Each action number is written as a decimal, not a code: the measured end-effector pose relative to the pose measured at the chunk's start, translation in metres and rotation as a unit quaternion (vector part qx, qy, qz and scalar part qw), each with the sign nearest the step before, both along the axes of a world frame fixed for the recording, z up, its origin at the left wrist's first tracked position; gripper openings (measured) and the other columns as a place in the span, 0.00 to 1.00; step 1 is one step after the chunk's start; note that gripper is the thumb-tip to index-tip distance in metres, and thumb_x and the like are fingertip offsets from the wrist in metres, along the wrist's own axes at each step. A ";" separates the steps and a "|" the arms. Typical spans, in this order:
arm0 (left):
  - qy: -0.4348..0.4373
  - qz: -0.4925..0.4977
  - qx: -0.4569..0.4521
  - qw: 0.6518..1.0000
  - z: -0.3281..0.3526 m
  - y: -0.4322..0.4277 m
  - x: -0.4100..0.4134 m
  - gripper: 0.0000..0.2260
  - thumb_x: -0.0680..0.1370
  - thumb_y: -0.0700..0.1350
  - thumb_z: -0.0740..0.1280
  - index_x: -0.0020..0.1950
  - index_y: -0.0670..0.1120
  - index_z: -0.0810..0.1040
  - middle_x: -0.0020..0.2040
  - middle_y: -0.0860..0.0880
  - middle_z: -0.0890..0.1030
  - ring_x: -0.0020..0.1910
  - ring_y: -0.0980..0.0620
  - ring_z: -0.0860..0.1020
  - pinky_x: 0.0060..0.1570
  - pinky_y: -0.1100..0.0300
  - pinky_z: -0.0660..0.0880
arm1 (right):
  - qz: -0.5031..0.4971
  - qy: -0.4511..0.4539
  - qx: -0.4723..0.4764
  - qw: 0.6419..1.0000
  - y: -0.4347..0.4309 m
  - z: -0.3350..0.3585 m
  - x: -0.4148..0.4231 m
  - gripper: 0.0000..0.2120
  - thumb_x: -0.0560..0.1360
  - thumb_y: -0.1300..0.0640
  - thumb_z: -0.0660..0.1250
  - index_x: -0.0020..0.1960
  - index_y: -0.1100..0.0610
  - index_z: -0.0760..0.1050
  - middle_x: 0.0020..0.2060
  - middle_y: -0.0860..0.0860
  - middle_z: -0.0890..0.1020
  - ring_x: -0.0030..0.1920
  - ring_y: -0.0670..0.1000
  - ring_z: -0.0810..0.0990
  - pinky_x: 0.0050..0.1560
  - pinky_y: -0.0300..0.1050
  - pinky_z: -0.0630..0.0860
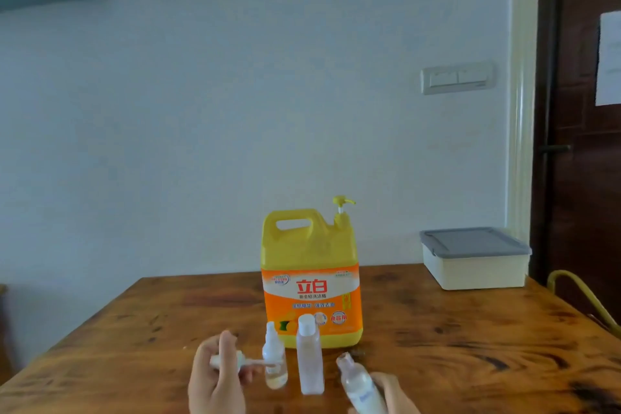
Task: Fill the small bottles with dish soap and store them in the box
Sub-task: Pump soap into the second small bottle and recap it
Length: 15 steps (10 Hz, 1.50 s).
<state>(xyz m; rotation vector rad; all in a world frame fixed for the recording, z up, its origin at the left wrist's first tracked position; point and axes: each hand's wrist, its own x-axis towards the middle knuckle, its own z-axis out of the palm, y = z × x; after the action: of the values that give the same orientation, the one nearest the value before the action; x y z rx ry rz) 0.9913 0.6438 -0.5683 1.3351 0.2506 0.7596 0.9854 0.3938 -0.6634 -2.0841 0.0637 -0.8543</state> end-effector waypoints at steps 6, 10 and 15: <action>0.153 -0.321 0.573 0.738 0.227 -0.123 0.295 0.29 0.81 0.65 0.48 0.56 0.47 0.81 0.44 0.49 0.74 0.41 0.51 0.71 0.40 0.59 0.68 | 0.189 -0.026 -0.054 0.980 0.005 0.189 0.202 0.13 0.72 0.34 0.60 0.46 0.41 0.72 0.33 0.43 0.81 0.28 0.43 0.80 0.28 0.42 0.78; 0.260 -0.463 0.479 0.699 0.196 -0.124 0.310 0.25 0.82 0.60 0.54 0.59 0.43 0.81 0.50 0.42 0.81 0.48 0.45 0.77 0.49 0.52 0.73 | 0.187 -0.014 -0.043 0.981 0.003 0.197 0.202 0.10 0.68 0.36 0.62 0.43 0.41 0.74 0.35 0.38 0.81 0.29 0.42 0.80 0.30 0.41 0.80; 0.155 -0.393 0.571 0.704 0.203 -0.123 0.304 0.24 0.84 0.56 0.51 0.56 0.44 0.82 0.36 0.51 0.78 0.33 0.57 0.74 0.38 0.63 0.72 | 0.162 -0.023 -0.025 0.986 0.000 0.199 0.211 0.15 0.63 0.35 0.57 0.39 0.44 0.72 0.32 0.40 0.80 0.28 0.45 0.79 0.29 0.45 0.80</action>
<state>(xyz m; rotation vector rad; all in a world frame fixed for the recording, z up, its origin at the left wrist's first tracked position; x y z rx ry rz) 1.2957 0.5208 -0.3654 2.4952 -0.6530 -0.1820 1.1961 0.3941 -0.4641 -2.0460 -0.3176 -0.7083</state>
